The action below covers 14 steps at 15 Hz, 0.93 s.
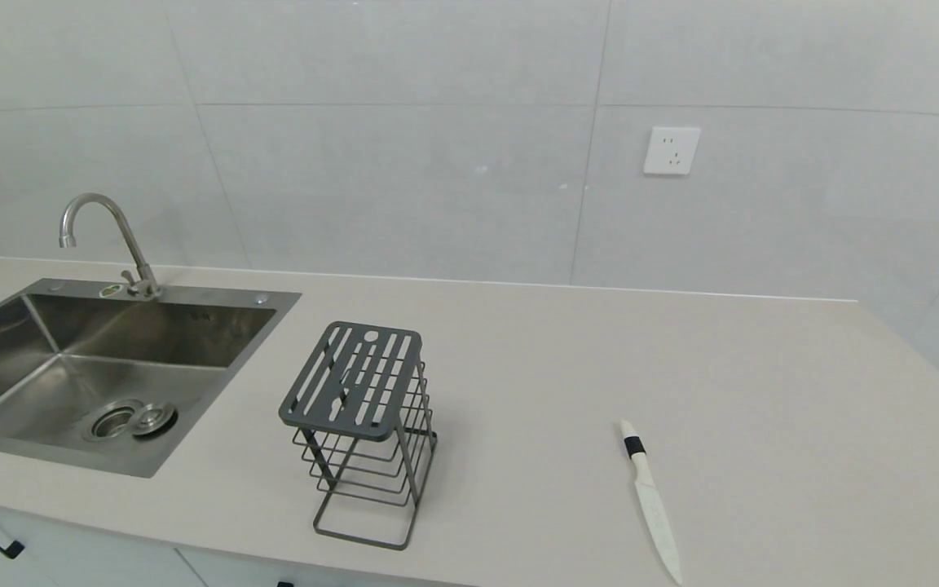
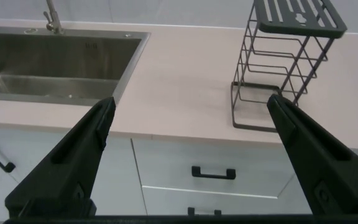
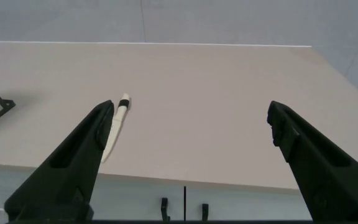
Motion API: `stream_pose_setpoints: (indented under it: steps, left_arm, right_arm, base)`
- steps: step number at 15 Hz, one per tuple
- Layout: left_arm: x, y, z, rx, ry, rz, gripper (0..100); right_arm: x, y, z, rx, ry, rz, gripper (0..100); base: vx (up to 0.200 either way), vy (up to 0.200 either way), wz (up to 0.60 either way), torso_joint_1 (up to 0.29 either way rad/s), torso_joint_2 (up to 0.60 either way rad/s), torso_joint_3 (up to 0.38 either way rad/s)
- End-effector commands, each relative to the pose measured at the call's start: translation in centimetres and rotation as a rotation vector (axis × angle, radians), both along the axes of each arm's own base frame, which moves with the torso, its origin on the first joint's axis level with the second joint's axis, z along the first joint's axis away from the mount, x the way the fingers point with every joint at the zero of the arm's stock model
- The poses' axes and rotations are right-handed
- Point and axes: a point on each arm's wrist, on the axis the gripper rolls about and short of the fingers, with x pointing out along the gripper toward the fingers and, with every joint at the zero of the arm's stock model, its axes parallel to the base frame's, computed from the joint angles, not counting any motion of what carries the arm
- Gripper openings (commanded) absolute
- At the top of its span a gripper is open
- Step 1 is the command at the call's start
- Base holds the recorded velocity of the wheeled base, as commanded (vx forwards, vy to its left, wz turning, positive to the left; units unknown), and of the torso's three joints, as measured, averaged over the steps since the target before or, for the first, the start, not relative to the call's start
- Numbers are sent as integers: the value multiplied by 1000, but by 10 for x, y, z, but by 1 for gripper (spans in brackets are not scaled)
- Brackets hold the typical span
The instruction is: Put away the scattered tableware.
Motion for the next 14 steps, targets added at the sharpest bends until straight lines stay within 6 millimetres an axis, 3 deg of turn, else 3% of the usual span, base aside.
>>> stream_pose_setpoints:
  steps: [1,4,8,14]
  left_arm:
    - [0,0,0,0,1,0,100]
    - [0,0,0,0,1,0,100]
    - [0,0,0,0,1,1,100]
    - [0,0,0,3,1,0,100]
  right_arm:
    - [0,0,0,0,2,2,100]
    - [0,0,0,1,2,1,100]
    - [0,0,0,1,0,1,100]
    - [0,0,0,4,3,-1,100]
  base:
    - [0,0,0,310,-80,242]
    - [0,0,0,136,-23,102]
    - [0,0,0,-91,248,163]
    - [0,0,0,-7,22,11]
